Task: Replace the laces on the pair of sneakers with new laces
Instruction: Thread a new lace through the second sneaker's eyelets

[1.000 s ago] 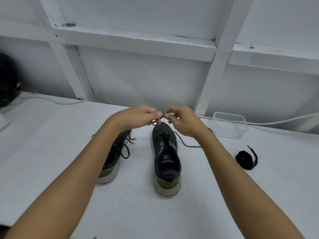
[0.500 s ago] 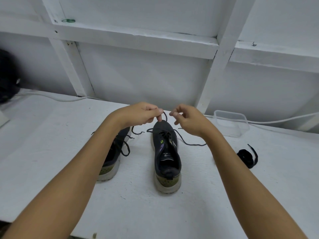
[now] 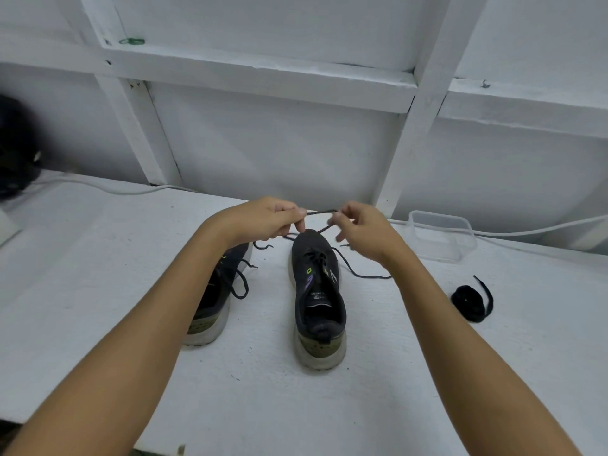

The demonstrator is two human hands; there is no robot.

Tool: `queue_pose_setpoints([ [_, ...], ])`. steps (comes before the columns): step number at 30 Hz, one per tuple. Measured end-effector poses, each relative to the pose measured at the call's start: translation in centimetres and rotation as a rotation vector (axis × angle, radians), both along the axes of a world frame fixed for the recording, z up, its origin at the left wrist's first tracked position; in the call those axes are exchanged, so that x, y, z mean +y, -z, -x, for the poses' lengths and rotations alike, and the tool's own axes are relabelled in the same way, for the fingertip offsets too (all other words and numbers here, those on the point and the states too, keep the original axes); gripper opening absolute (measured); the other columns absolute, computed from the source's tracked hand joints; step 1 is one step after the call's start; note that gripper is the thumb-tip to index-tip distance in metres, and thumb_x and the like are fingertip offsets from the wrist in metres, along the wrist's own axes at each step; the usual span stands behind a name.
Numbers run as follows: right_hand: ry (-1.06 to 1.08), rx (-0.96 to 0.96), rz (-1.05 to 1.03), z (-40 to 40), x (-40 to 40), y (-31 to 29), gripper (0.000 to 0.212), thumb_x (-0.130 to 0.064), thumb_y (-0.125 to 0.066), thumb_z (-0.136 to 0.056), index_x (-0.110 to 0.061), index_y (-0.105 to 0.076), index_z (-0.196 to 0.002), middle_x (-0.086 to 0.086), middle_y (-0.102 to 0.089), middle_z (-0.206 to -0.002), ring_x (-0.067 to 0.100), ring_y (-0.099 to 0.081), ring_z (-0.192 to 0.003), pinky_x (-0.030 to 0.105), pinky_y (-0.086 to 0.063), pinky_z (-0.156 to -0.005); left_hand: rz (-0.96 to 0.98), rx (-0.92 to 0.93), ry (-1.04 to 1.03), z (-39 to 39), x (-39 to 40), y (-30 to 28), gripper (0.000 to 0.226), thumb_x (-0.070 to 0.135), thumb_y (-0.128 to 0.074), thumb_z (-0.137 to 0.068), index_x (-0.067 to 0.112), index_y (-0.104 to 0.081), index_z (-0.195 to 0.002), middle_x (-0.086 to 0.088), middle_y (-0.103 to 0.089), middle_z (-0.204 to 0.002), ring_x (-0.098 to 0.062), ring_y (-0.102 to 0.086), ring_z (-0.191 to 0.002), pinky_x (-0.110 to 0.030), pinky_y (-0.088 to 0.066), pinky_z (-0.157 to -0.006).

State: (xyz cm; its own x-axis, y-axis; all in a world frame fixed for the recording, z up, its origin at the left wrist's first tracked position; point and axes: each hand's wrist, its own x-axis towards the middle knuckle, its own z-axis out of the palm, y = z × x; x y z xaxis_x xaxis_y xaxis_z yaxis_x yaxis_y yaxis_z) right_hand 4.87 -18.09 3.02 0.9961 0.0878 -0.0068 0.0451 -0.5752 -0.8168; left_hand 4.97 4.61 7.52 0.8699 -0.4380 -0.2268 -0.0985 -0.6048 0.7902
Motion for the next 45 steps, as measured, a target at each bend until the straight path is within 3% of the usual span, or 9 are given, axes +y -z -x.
queue_pose_setpoints([
  [5, 0.271, -0.002, 0.292, -1.0, -2.5, 1.6, 0.02, -0.025, -0.054, -0.099, -0.013, -0.067, -0.109, 0.007, -0.07, -0.11, 0.028, -0.064, -0.101, 0.035, -0.049, -0.082, -0.022, 0.002, -0.003, 0.2, 1.1, 0.4, 0.035, 0.044, -0.044, -0.105, 0.021, -0.068, -0.093, 0.008, -0.041, -0.063, -0.007, -0.032, -0.051, -0.018, -0.03, -0.052],
  [9, 0.047, -0.138, 0.261, 0.0, -0.9, 1.0, 0.063, -0.02, -0.068, -0.094, -0.031, -0.043, -0.15, -0.005, -0.044, -0.152, 0.018, -0.063, -0.1, 0.031, -0.045, -0.094, -0.039, -0.015, 0.003, 0.2, 0.2, 0.7, 0.034, 0.044, -0.044, -0.105, 0.024, -0.069, -0.093, 0.008, -0.043, -0.064, -0.007, -0.034, -0.052, -0.021, -0.032, -0.056],
  [14, -0.086, -0.174, 0.224, 0.1, 0.9, -0.7, 0.018, -0.022, -0.064, -0.098, -0.026, -0.077, -0.109, -0.009, -0.073, -0.095, 0.011, -0.061, -0.082, 0.022, -0.043, -0.071, -0.012, -0.032, 0.012, 0.1, -0.8, 0.6, 0.034, 0.043, -0.043, -0.105, 0.024, -0.07, -0.096, 0.01, -0.044, -0.062, -0.007, -0.034, -0.051, -0.024, -0.03, -0.056],
  [19, 0.17, -0.186, 0.24, -1.6, -0.6, -0.3, 0.024, -0.012, -0.058, -0.095, -0.023, -0.079, -0.097, -0.013, -0.069, -0.081, 0.015, -0.064, -0.082, 0.028, -0.049, -0.072, 0.006, 0.002, -0.008, 0.4, 0.6, 2.2, 0.027, 0.033, -0.045, -0.105, 0.028, -0.071, -0.103, 0.012, -0.062, -0.072, -0.005, -0.052, -0.062, -0.022, -0.044, -0.066],
  [25, 0.366, -0.124, 0.269, -2.3, -0.9, 0.2, 0.027, -0.014, -0.055, -0.093, -0.026, -0.078, -0.101, -0.001, -0.076, -0.098, 0.023, -0.067, -0.098, 0.032, -0.053, -0.079, 0.065, 0.141, -0.032, 1.2, 0.7, 5.6, 0.022, 0.011, -0.05, -0.103, 0.014, -0.067, -0.117, 0.003, -0.076, -0.101, -0.005, -0.072, -0.092, -0.019, -0.054, -0.076],
  [31, 0.332, -0.084, 0.364, -0.2, 0.2, 1.6, 0.062, -0.028, -0.072, -0.091, -0.021, -0.046, -0.147, 0.007, -0.054, -0.139, 0.03, -0.051, -0.127, 0.04, -0.045, -0.093, 0.239, 0.113, -0.318, 1.6, -0.1, 8.0, 0.015, 0.01, -0.055, -0.1, 0.014, -0.069, -0.103, -0.002, -0.076, -0.104, -0.005, -0.072, -0.093, -0.026, -0.059, -0.084],
  [36, 0.128, -0.008, 0.22, 1.9, 1.0, 2.8, 0.007, -0.024, -0.068, -0.09, -0.024, -0.075, -0.09, -0.009, -0.072, -0.087, 0.009, -0.065, -0.083, 0.017, -0.044, -0.064, 0.352, -0.007, -0.501, 3.1, -1.1, 10.1, 0.013, 0.022, -0.064, -0.097, 0.026, -0.075, -0.103, 0.01, -0.07, -0.082, 0.003, -0.058, -0.069, -0.013, -0.045, -0.067],
  [40, -0.091, 0.162, 0.256, 2.6, 1.3, 2.6, 0.018, -0.019, -0.063, -0.09, -0.026, -0.08, -0.092, -0.016, -0.069, -0.082, -0.003, -0.059, -0.071, 0.015, -0.042, -0.064, 0.537, 0.062, -0.598, 4.1, -2.3, 11.0, 0.013, 0.008, -0.068, -0.093, 0.019, -0.072, -0.099, -0.002, -0.074, -0.088, -0.002, -0.066, -0.076, -0.013, -0.051, -0.067],
  [45, -0.101, 0.264, 0.23, 2.5, 2.0, 3.0, 0.026, -0.015, -0.06, -0.089, -0.024, -0.08, -0.101, -0.014, -0.068, -0.078, 0.004, -0.063, -0.069, 0.019, -0.054, -0.067, 0.568, 0.087, -0.584, 4.5, -2.9, 11.8, 0.021, -0.002, -0.072, -0.085, 0.017, -0.072, -0.092, -0.001, -0.074, -0.086, -0.009, -0.069, -0.081, -0.027, -0.056, -0.086],
])
